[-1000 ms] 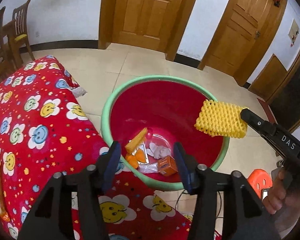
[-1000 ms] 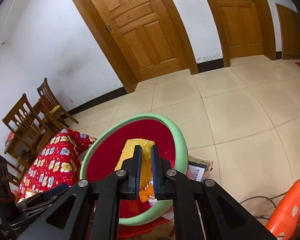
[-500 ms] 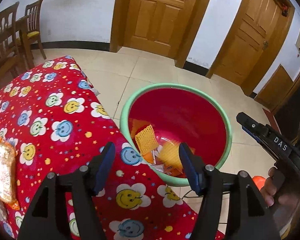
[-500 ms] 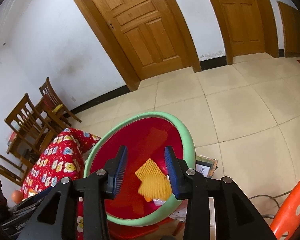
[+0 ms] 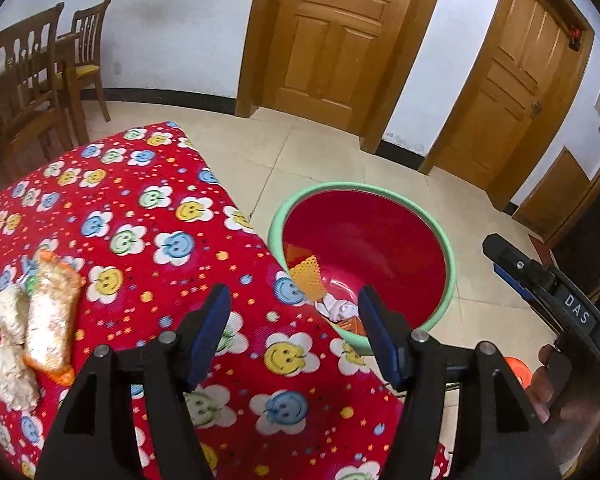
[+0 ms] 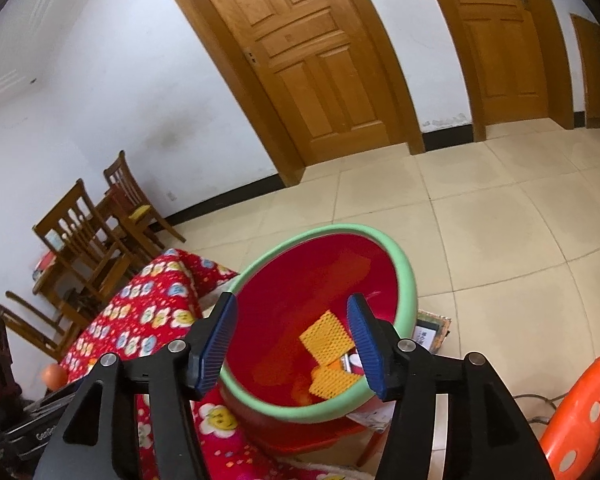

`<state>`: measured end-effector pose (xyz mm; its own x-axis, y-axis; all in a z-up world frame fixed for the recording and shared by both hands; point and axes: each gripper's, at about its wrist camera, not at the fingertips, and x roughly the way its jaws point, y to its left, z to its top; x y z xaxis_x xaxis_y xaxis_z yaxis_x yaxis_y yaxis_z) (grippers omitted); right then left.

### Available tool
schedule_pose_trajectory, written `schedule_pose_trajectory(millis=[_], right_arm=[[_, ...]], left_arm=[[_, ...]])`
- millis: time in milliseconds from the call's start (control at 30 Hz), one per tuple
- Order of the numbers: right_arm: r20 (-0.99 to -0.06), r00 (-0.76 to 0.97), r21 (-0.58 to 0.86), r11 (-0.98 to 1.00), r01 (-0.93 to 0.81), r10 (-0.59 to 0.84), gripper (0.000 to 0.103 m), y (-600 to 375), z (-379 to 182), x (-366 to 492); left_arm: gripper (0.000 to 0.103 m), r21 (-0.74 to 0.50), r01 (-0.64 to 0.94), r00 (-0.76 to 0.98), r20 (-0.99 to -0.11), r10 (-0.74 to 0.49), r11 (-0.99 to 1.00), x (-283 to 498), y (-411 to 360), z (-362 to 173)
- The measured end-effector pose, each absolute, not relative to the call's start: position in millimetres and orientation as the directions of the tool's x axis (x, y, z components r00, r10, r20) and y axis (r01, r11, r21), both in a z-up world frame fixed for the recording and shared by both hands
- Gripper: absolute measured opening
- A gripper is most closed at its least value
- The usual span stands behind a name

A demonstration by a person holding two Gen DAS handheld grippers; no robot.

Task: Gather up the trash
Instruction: 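Move both tools back over the tissues and wrapper on the table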

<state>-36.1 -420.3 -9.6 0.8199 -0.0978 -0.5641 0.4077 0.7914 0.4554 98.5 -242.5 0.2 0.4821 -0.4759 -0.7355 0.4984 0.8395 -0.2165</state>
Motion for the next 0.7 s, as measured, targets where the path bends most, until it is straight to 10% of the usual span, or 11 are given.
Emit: schedule_pose_trajectory(millis=[700], right_arm=[[-0.562,0.827,0.436,0.855,0.280,0.016,0.068,-350.9,11.2,-43.7]], left_arm=[[0.066,-0.209,0.371,0.589,-0.700,-0.404,0.905,71.8,-154.3,26.4]])
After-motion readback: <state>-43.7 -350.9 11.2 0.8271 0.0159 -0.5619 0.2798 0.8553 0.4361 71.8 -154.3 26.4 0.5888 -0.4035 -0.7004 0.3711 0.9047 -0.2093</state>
